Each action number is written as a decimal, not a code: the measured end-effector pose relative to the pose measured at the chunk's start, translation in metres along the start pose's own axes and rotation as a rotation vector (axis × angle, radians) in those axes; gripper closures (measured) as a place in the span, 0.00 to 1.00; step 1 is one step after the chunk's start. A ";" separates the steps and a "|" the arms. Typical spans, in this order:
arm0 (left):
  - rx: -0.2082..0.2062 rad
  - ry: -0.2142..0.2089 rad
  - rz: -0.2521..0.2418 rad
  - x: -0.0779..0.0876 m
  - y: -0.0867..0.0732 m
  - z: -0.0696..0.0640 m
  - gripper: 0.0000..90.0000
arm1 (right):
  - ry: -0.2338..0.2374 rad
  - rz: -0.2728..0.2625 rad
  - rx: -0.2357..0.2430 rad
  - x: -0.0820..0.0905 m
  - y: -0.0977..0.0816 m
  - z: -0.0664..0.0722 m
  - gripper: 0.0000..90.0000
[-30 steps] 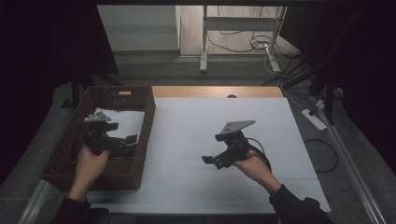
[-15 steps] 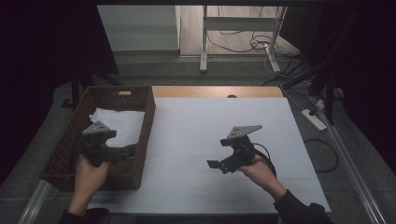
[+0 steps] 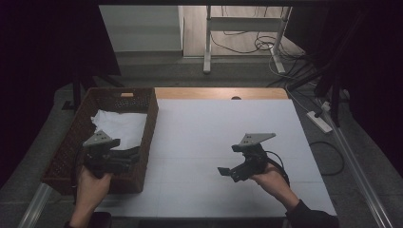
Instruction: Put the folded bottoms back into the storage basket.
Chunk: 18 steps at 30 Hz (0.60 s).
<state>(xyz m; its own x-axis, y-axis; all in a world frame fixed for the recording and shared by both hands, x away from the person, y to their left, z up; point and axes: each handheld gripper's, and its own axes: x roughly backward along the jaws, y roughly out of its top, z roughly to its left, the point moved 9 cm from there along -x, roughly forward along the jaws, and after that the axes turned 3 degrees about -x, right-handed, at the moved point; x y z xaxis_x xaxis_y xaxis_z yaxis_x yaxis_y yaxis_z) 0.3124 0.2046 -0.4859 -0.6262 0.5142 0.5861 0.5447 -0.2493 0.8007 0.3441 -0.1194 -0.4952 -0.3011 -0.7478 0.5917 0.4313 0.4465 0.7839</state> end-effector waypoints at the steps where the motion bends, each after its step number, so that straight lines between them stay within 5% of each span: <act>1: -0.002 0.001 0.003 0.000 -0.001 -0.001 0.00 | -0.002 0.000 -0.005 0.001 -0.001 -0.001 0.00; 18: 0.002 0.011 -0.049 0.007 -0.014 -0.005 0.00 | -0.054 0.028 -0.022 0.018 -0.023 -0.009 0.00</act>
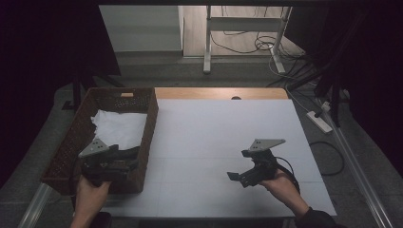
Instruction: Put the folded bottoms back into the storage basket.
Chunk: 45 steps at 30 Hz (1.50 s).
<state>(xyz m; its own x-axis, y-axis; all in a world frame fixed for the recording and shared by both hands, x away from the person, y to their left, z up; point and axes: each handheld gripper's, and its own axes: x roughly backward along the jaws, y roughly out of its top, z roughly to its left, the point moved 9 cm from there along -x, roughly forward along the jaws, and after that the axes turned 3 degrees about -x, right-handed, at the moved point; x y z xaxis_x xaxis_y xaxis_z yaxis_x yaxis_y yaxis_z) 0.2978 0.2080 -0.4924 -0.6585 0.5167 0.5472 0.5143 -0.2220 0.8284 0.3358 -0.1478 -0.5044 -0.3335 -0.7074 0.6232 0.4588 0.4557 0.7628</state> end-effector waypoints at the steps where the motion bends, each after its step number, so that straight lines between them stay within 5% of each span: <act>1: 0.000 0.002 0.001 0.000 -0.001 0.000 0.00 | 0.000 0.000 0.000 0.000 0.000 0.000 0.00; 21: 0.022 -0.002 0.004 0.008 -0.018 -0.002 0.00 | -0.048 -0.014 -0.068 0.025 -0.018 -0.012 0.00; 45: 0.037 0.025 -0.015 0.019 -0.031 -0.006 0.00 | -0.183 -0.029 -0.161 0.069 -0.055 -0.033 0.00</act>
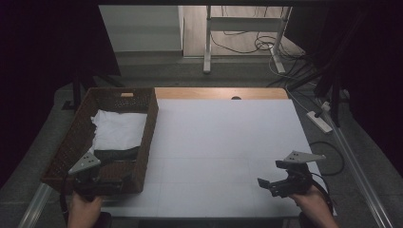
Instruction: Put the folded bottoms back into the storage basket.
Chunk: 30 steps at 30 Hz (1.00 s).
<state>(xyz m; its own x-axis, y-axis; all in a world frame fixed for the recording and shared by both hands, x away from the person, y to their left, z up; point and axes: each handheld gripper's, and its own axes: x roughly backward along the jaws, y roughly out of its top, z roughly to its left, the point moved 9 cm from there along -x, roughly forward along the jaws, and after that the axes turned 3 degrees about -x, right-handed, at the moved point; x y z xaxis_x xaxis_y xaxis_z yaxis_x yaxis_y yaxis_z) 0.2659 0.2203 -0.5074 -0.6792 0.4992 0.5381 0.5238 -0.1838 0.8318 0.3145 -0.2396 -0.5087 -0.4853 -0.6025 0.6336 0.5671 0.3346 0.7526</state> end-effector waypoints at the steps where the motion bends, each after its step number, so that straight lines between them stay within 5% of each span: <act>1: 0.000 0.002 -0.001 0.000 0.000 0.000 0.00 | -0.014 0.003 -0.006 0.003 -0.004 -0.003 0.00; 15: 0.055 -0.041 0.009 0.004 -0.013 -0.003 0.00 | -0.062 -0.037 -0.047 0.023 -0.011 -0.014 0.00; 30: 0.003 0.008 0.047 0.005 -0.019 -0.003 0.00 | -0.104 -0.035 -0.045 0.038 -0.019 -0.017 0.00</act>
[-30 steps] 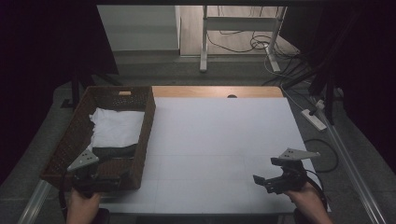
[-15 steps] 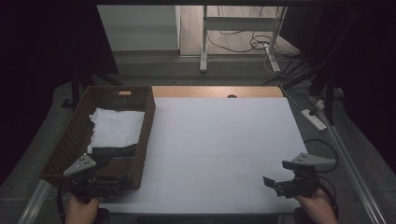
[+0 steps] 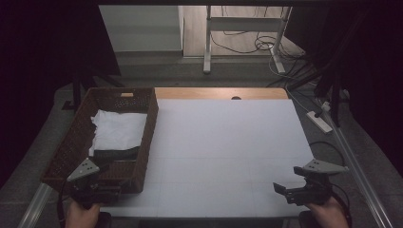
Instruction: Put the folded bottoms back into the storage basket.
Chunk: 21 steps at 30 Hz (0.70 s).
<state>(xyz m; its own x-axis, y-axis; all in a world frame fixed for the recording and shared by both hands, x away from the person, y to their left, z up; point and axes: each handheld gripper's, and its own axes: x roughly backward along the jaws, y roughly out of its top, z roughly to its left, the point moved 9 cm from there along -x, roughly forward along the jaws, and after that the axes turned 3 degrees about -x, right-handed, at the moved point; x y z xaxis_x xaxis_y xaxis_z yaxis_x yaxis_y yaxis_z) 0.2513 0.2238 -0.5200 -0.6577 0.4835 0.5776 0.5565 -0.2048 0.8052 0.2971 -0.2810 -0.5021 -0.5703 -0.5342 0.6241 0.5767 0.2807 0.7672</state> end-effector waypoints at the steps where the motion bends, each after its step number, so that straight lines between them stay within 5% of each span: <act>1: -0.005 0.002 0.003 0.000 0.000 0.000 0.00 | -0.003 -0.001 -0.002 0.001 0.000 -0.001 0.00; 14: -0.038 0.028 0.042 0.000 -0.004 0.000 0.00 | -0.036 0.015 -0.017 0.010 -0.007 -0.005 0.00; 21: -0.019 0.016 0.044 0.000 -0.005 0.001 0.00 | -0.044 0.027 -0.005 0.011 -0.010 -0.004 0.00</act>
<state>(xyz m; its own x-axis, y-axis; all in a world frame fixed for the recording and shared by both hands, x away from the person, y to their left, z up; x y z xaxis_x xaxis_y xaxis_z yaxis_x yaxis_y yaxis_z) 0.2488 0.2262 -0.5240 -0.6408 0.4603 0.6144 0.5754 -0.2418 0.7813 0.2874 -0.2926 -0.5029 -0.5800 -0.4906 0.6503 0.5947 0.2906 0.7496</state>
